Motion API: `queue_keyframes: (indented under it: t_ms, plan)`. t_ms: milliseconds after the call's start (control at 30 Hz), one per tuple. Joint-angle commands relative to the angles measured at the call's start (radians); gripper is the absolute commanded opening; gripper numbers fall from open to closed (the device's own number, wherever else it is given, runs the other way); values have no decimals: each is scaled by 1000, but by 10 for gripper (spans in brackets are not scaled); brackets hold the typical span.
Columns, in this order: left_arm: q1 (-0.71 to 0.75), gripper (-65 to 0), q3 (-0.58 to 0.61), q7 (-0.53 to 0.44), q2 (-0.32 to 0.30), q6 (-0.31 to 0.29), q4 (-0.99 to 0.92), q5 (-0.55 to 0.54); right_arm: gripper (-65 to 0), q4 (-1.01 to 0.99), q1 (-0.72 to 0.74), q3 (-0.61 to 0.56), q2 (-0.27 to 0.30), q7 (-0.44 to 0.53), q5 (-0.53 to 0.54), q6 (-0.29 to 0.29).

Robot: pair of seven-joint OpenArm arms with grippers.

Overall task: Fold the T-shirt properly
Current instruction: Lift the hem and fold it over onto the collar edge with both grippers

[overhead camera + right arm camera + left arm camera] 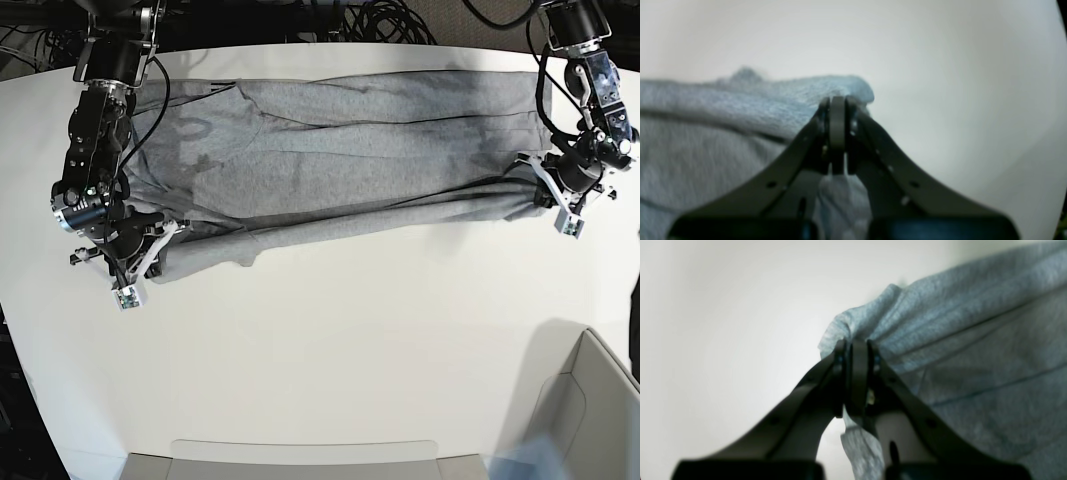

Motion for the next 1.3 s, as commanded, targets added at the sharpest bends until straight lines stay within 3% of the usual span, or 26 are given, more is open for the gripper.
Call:
queue_keyframes:
  t_ms: [0, 67, 200, 333, 633, 1267]
  plan:
    - [-11, -650, -20, -6, -24, 2, 26, -4, -650, 33, 22, 18, 13, 7, 5, 9]
    - [-10, -650, -53, 9, -23, 2, 36, -4, -650, 59, 20, 48, 17, -22, 5, 16]
    - [-10, -650, -75, 38, -24, 2, 38, -4, -650, 95, 17, 116, 17, -78, 5, 108]
    - [10, -650, -72, 58, -26, 2, 38, -4, -650, 124, 14, 169, 17, -114, 4, 147]
    - [136, -650, -73, 57, -26, 2, 176, -3, -650, 208, -75, 183, 22, -130, 4, 151]
    - [234, -650, -79, 57, -28, 2, 187, -3, -650, 299, -276, 185, 23, -130, 5, 151]
